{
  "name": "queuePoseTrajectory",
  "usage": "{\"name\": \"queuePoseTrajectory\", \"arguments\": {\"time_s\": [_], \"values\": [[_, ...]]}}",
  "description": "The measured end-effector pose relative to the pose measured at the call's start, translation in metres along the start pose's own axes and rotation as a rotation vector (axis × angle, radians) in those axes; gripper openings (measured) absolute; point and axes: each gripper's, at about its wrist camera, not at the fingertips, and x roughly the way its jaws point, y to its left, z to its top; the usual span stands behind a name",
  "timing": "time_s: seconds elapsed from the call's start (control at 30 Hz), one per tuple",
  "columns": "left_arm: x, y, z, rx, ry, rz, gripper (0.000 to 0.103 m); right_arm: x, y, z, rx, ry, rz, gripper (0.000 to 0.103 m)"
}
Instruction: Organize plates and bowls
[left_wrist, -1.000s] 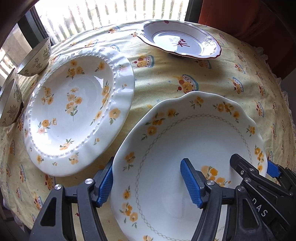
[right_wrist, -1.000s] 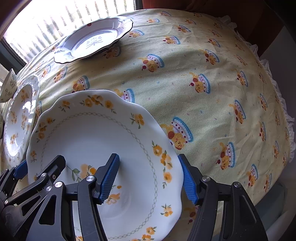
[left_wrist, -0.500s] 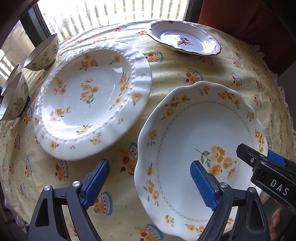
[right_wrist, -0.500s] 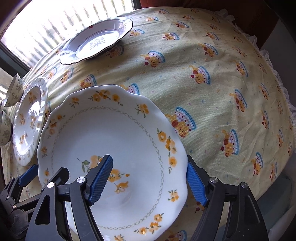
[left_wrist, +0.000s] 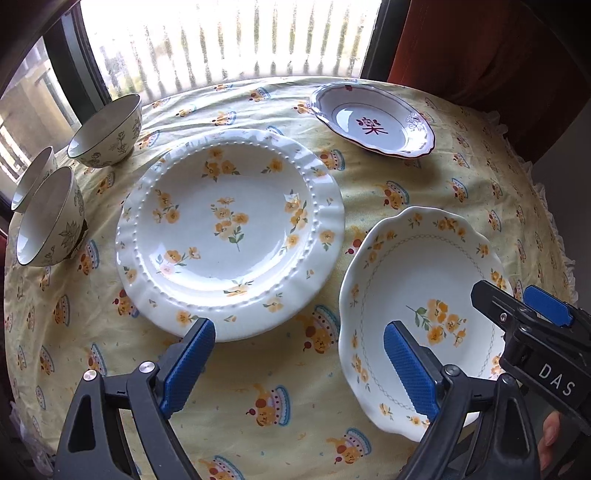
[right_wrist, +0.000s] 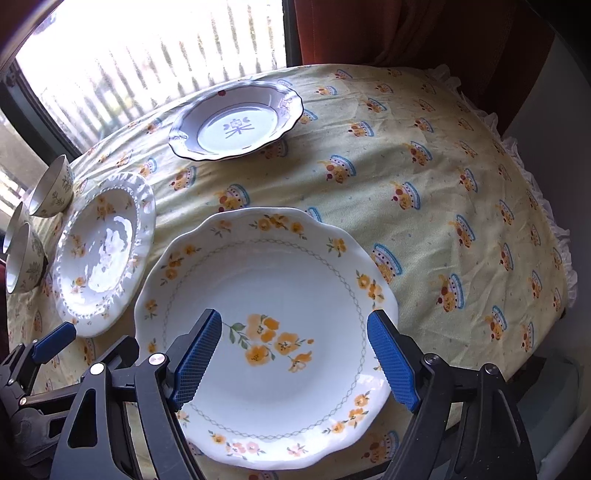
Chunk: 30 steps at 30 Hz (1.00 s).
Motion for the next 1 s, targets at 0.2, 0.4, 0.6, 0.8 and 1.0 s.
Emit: {"name": "queuePoseTrajectory", "arguments": {"time_s": [0.2, 0.4, 0.6, 0.8, 1.0], "values": [[-0.019, 0.035, 0.001, -0.02, -0.037, -0.004, 0.094, -0.013, 0.037, 0.003, -0.005, -0.04, 0.025, 0.083], [-0.027, 0.067, 0.011, -0.037, -0.061, 0.008, 0.094, -0.019, 0.07, 0.011, -0.019, -0.049, 0.047, 0.083], [-0.021, 0.092, 0.032, -0.069, -0.077, 0.025, 0.094, -0.016, 0.101, 0.031, -0.05, -0.081, 0.048, 0.083], [-0.007, 0.104, 0.056, -0.087, -0.083, 0.055, 0.094, -0.001, 0.122, 0.06, -0.074, -0.085, 0.075, 0.083], [0.018, 0.115, 0.073, -0.135, -0.051, 0.069, 0.094, 0.025, 0.14, 0.083, -0.109, -0.073, 0.084, 0.083]]}}
